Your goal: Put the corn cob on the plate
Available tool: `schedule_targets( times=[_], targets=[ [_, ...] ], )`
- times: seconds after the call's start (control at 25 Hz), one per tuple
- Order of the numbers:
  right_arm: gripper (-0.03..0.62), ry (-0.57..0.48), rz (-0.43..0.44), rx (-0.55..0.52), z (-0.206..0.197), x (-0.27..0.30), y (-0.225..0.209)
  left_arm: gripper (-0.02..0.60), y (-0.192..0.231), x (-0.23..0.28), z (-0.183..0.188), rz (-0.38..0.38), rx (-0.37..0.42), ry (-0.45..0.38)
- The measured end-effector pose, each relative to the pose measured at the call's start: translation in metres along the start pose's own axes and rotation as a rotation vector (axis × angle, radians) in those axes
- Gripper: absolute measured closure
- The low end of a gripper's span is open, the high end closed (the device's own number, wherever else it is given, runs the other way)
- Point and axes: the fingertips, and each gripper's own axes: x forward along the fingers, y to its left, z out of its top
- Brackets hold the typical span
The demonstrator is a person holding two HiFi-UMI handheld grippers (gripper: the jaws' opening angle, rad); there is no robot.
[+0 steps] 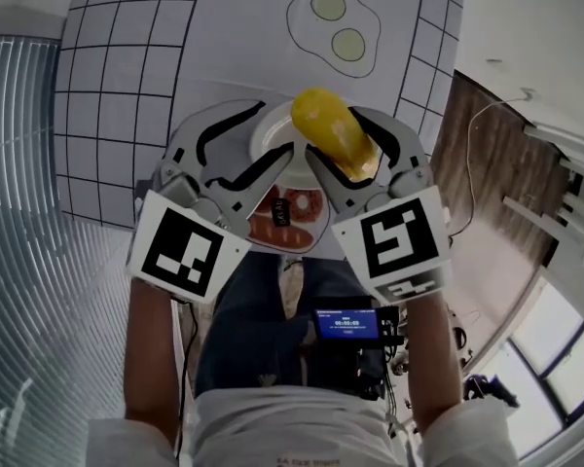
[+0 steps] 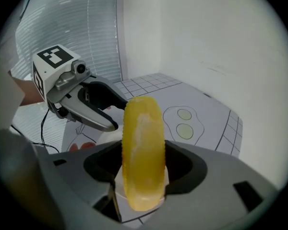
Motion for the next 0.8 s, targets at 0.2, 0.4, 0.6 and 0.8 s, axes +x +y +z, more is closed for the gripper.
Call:
schedule_targets(
  times=[0.2, 0.4, 0.6, 0.8],
  targets=[
    [0.33, 0.109, -0.058, -0.095, -0.005, 0.003, -0.002, 0.368, 0.005, -0.003, -0.004, 0.004, -0.009, -0.006],
    [0.33, 0.192, -0.042, -0.164, -0.016, 0.016, 0.006, 0.368, 0.007, -0.002, -0.008, 0.005, -0.04, -0.021],
    [0.33, 0.204, -0.04, -0.179, -0.018, 0.026, 0.01, 0.368, 0.006, -0.003, -0.015, 0.001, -0.03, -0.015],
    [0.329, 0.194, -0.041, -0.201, -0.016, 0.029, 0.015, 0.368, 0.003, -0.002, -0.018, -0.018, -0.065, -0.008]
  ],
)
